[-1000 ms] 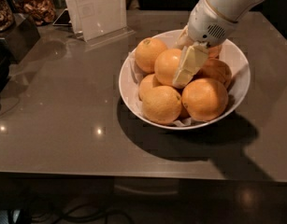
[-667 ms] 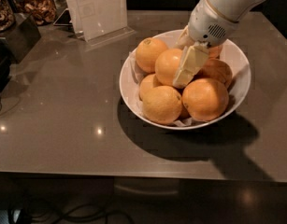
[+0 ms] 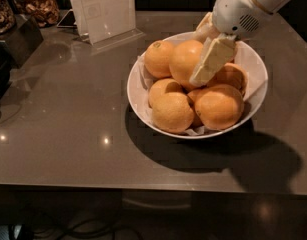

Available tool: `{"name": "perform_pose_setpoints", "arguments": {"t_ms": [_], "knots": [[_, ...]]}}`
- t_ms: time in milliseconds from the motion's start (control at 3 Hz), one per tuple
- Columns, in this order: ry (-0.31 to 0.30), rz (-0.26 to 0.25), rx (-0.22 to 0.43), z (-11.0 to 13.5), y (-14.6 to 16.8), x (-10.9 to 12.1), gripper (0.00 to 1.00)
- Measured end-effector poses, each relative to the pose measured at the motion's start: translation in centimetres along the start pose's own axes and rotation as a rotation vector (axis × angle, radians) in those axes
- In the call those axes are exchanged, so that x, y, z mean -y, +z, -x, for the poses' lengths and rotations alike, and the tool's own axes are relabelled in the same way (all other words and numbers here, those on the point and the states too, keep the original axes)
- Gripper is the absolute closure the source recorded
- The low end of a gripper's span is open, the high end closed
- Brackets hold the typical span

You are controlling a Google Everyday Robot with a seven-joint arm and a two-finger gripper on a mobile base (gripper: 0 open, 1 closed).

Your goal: Pick orange from white bowl

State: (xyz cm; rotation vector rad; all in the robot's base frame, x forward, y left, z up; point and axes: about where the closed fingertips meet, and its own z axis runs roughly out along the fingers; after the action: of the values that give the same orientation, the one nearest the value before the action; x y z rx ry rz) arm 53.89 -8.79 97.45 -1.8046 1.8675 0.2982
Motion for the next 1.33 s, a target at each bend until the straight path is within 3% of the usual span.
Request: {"name": "perform_pose_setpoints", "arguments": {"t_ms": [333, 667, 1333], "knots": [[-0.020, -0.041, 0.110, 0.8, -3.0, -0.8, 1.00], [-0.019, -0.038, 0.239, 0.7, -4.9, -2.0, 1.00], [-0.012, -0.015, 0.378, 0.1, -7.8, -7.8, 1.00]]}}
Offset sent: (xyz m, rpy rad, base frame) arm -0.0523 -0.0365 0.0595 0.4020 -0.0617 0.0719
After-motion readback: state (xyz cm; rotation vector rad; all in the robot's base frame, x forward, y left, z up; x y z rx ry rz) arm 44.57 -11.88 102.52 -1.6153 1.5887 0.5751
